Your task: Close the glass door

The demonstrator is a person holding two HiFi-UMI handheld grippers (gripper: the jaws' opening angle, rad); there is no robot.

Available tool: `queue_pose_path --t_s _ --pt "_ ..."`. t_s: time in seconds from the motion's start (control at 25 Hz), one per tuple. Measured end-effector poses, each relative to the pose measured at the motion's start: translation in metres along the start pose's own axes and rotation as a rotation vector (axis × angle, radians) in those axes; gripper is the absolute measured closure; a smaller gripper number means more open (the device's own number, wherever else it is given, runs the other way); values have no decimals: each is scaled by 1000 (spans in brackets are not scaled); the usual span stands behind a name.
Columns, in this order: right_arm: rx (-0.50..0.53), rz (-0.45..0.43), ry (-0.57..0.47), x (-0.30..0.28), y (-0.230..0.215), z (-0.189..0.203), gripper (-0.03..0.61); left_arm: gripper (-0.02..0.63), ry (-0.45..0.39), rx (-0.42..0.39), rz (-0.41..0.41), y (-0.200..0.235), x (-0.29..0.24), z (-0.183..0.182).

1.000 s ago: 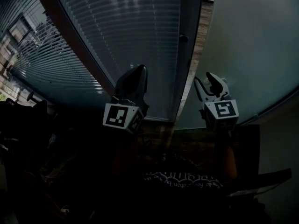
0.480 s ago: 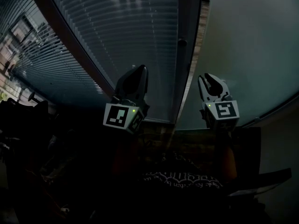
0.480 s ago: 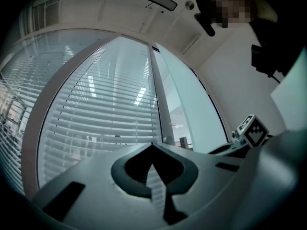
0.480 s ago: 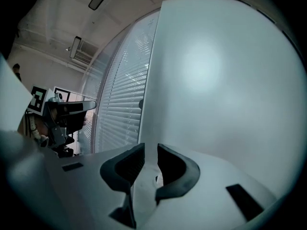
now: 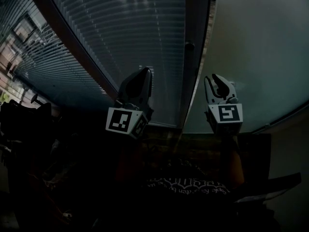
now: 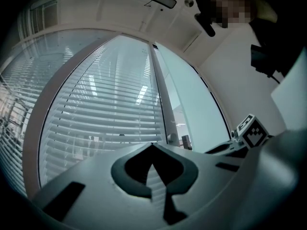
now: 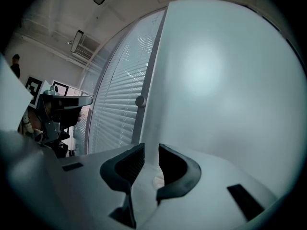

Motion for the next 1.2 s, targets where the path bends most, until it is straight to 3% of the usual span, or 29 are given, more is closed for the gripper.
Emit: queue_pose_path --t_s 0.44,1.2 --pt "-34 36 3 -23 -6 12 494 612 15 -7 -11 13 -3 16" --pt "-68 46 20 -69 -32 8 494 612 25 -15 -30 31 -28 14"
Point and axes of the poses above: the fingertips, and each gripper's own axes: x backward along the fingers, y to its left, z out of its underside, the point moved 1 cm from there along x, backward along the fingers, and after that the axes turned 7 degrees about x, right-handed, at the moved point
